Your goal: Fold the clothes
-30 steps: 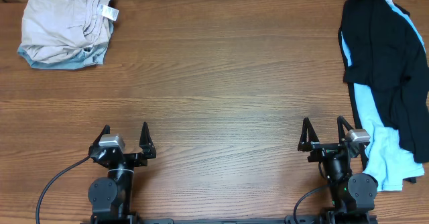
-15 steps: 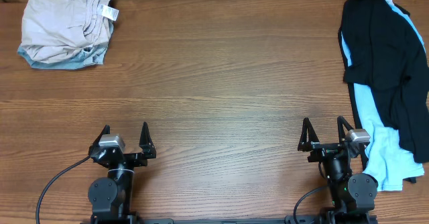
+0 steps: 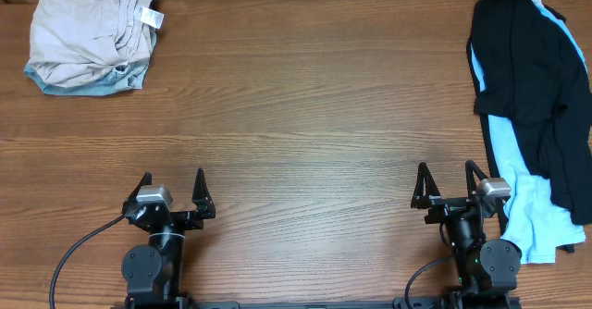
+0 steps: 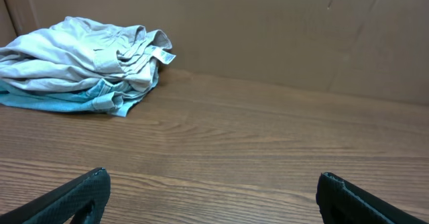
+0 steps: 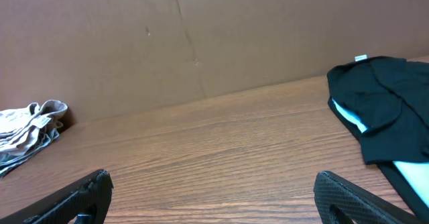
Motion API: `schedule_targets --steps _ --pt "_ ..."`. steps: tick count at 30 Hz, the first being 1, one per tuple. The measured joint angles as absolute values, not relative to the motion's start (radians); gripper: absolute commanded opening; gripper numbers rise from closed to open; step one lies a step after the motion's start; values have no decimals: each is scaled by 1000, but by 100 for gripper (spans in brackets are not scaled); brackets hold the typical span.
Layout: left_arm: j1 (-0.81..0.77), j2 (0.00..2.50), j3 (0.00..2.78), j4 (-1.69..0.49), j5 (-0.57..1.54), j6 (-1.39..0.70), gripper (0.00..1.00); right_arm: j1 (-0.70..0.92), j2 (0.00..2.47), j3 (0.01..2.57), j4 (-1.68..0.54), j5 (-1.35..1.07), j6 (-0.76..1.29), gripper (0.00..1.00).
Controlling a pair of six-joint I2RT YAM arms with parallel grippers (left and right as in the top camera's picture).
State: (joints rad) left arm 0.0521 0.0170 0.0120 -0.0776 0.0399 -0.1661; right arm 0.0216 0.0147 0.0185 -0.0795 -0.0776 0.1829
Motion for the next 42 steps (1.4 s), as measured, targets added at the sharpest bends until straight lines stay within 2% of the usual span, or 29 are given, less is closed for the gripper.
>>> schedule_targets --steps 33,42 --pt "52 17 12 -73 47 -167 100 21 15 19 -31 -78 183 100" --pt "52 17 24 88 122 -167 100 21 15 83 19 -82 163 100"
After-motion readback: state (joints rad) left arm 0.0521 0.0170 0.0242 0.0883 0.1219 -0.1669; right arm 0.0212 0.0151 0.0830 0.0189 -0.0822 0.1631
